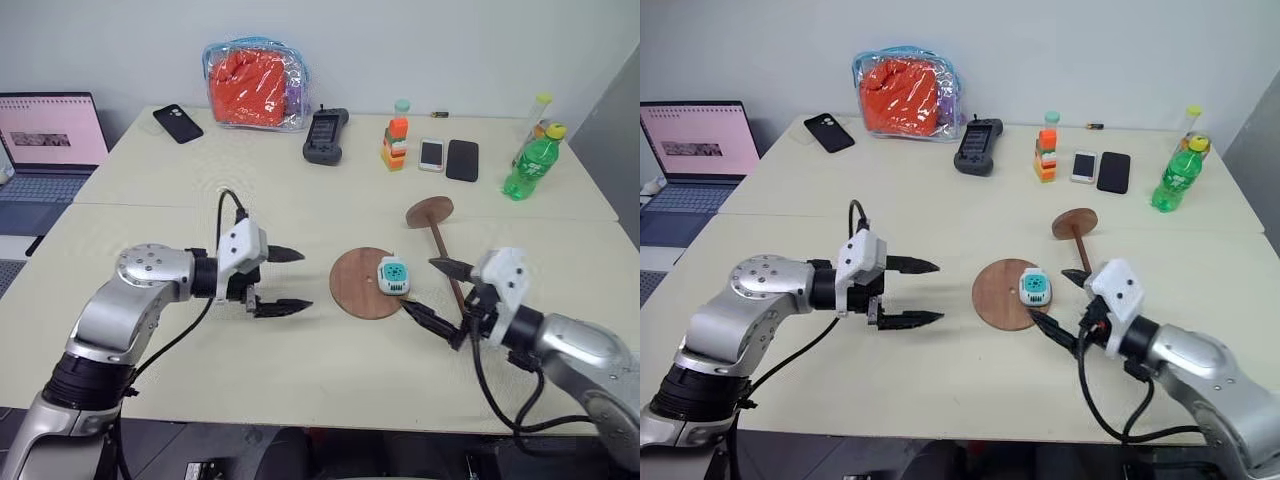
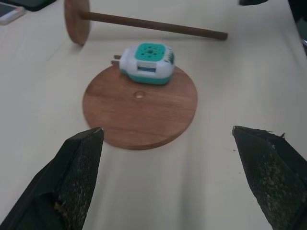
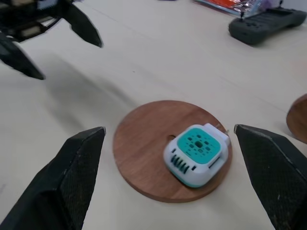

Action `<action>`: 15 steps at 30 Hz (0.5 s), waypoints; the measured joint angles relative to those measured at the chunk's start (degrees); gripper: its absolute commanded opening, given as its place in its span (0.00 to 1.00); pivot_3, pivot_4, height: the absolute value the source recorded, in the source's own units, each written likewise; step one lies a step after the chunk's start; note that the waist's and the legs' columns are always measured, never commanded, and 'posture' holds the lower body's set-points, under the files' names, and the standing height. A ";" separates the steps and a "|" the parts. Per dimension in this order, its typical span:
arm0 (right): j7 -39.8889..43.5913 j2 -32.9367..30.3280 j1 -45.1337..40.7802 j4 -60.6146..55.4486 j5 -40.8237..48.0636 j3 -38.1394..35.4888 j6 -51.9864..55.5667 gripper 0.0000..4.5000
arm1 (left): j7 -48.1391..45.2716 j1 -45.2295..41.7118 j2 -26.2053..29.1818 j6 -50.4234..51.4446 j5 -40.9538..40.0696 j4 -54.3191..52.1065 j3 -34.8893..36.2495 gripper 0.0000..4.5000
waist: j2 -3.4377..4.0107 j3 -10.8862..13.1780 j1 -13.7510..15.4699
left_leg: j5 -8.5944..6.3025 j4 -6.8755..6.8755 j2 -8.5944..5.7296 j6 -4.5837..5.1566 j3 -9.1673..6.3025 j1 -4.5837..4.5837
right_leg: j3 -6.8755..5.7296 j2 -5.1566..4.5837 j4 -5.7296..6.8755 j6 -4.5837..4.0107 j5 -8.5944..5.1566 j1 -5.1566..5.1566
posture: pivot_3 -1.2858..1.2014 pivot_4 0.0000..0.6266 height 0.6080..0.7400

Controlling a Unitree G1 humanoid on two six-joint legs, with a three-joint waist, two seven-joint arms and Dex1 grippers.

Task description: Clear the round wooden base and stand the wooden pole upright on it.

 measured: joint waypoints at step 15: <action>-24.72 22.12 -10.01 11.69 -17.09 12.93 12.21 1.00 | -2.34 -3.33 -2.42 -1.66 0.62 -0.85 -3.60 0.99 | 0.04 0.01 -0.47 | 0.01 -0.01 -0.04 -0.01 0.07 -0.11 | 0.06 0.00 0.13 0.00 0.00 -0.25 | 0.52 0.24 1.00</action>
